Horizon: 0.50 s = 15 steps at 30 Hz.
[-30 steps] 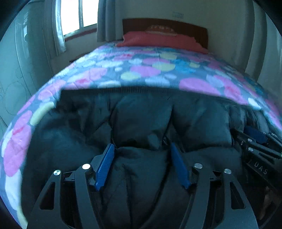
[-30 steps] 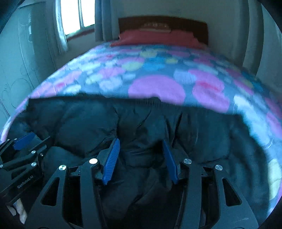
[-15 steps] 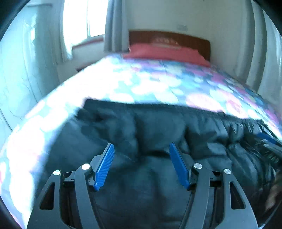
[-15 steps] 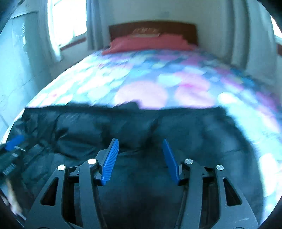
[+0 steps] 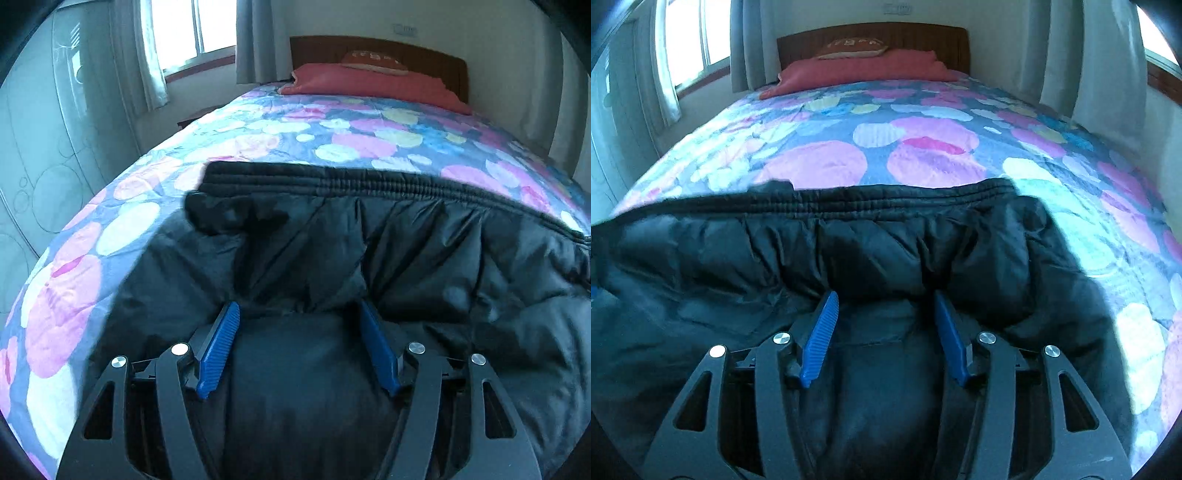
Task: Fold large clothes
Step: 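Open both tools and press the folded jacket flat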
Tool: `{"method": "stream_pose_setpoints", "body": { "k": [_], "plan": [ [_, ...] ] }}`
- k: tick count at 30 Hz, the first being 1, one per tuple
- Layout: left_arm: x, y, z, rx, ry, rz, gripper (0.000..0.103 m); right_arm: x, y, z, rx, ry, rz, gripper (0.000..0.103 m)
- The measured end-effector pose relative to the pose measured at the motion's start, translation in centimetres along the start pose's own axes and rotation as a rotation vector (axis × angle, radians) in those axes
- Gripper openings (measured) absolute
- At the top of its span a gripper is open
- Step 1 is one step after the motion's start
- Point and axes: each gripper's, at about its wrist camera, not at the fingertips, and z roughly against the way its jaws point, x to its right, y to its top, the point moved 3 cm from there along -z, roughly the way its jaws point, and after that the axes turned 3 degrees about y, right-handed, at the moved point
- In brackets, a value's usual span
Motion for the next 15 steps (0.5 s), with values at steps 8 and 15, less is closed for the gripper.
{"method": "stream_pose_setpoints", "body": {
  "k": [8,15],
  "plan": [
    [-2.6,-1.6,-1.2,-0.032,-0.008,0.053,0.069,2.0,-2.0,-1.2,-0.039,-0.093,0.014,0.056],
    [-4.4,-1.8,2.4,-0.022,-0.026,0.097,0.069,3.3,-2.4,3.8,0.001,-0.034,-0.038,0.068]
  ]
}}
